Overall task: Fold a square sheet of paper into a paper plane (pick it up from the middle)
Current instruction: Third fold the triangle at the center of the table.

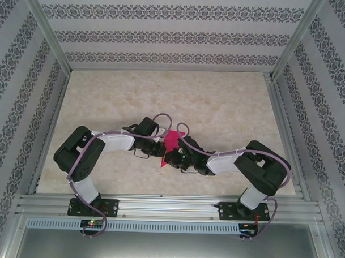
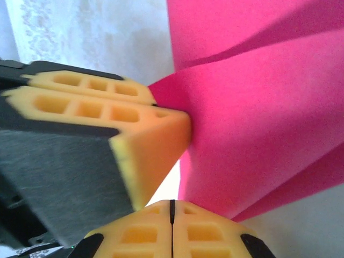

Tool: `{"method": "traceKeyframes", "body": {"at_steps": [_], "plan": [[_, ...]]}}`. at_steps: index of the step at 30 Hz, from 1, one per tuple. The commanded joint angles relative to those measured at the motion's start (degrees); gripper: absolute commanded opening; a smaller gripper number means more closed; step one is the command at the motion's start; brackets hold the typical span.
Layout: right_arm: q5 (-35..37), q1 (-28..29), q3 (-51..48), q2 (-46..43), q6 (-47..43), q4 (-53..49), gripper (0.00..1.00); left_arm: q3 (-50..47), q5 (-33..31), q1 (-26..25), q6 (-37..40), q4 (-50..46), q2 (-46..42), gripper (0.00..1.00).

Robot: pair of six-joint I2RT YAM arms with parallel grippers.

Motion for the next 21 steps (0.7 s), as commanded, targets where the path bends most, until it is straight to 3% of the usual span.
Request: {"method": "traceKeyframes", "body": {"at_steps": [1,8,16,21], "plan": [[-0.7,-0.8,1.5,1.8,-1.8,0.7,0.05,-0.5,-1.8,0.6,0.4,-4.2,-0.2,0.10],[-0.8,-1.1,0.7,3.5,-1.7,-0.1,0.07,-0.6,-2.3,0.6,0.9,-4.6,0.0,0.10],[-2.7,-4.9,0.2,-5.4,-4.1,-2.2,0.08,-0.6,-3.0,0.6,0.9,-5.1,-0.5,0.10],[-4.3,-7.8,0.6,-5.4,-5.8,-3.4,0.07,-0.5,-2.9,0.6,0.4,-4.8,-0.6,0.10]]}}
